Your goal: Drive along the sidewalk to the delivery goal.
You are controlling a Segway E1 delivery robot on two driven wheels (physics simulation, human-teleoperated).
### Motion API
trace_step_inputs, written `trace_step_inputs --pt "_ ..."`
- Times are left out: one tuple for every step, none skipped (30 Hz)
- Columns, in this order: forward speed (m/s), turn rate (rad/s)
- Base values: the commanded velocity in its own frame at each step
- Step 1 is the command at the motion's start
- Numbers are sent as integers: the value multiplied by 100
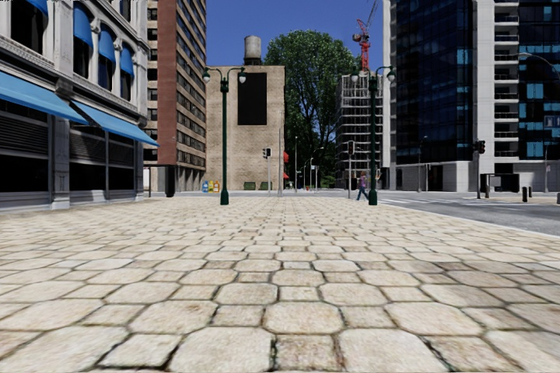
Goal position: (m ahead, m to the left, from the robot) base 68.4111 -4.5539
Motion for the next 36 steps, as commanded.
trace_step_inputs --pt "200 0" --pt "200 0" --pt "200 0" --pt "200 0" --pt "200 0" --pt "200 0" --pt "200 0" --pt "200 0" --pt "200 0" --pt "200 0" --pt "200 0" --pt "200 0" --pt "200 0" --pt "200 0" --pt "200 0" --pt "200 0" --pt "200 0" --pt "200 0" --pt "200 0" --pt "200 0" --pt "200 0" --pt "200 0" --pt "200 0" --pt "200 0" --pt "200 0" --pt "200 0" --pt "200 0" --pt "200 0" --pt "200 0" --pt "200 0" --pt "200 0" --pt "200 0" --pt "200 0" --pt "200 0" --pt "200 0" --pt "200 0"
